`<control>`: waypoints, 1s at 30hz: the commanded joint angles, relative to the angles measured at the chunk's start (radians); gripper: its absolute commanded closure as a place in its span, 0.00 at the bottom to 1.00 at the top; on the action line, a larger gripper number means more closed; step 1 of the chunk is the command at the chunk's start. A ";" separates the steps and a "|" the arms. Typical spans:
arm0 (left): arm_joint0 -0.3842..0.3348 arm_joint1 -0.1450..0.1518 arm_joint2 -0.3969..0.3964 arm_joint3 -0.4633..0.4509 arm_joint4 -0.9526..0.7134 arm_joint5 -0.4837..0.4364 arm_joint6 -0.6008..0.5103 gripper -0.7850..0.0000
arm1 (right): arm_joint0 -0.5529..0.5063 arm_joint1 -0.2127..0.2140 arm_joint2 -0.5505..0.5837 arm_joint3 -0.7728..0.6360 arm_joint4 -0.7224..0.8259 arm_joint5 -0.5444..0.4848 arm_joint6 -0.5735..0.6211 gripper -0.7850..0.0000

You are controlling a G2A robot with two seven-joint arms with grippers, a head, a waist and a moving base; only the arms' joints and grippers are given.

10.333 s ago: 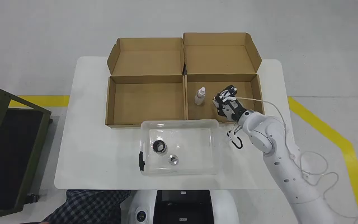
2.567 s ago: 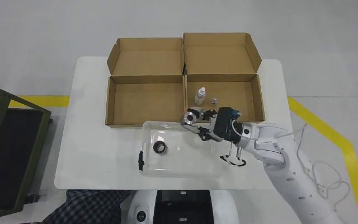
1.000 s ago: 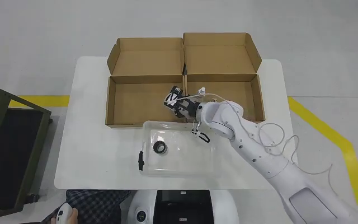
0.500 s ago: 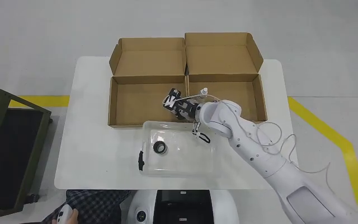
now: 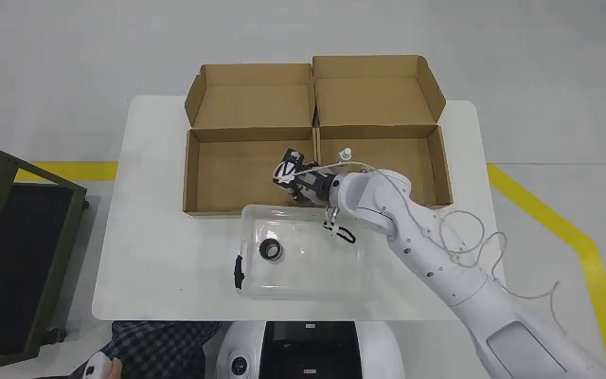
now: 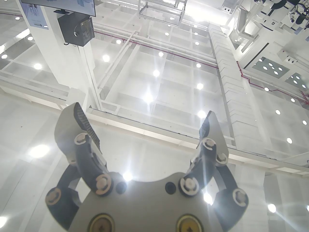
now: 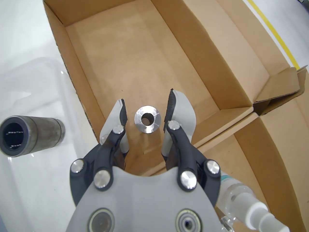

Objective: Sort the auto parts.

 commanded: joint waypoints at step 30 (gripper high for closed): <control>0.000 0.000 0.000 0.000 0.000 0.000 0.000 0.00 | -0.434 0.111 0.184 -0.472 -0.242 -0.329 -0.163 0.49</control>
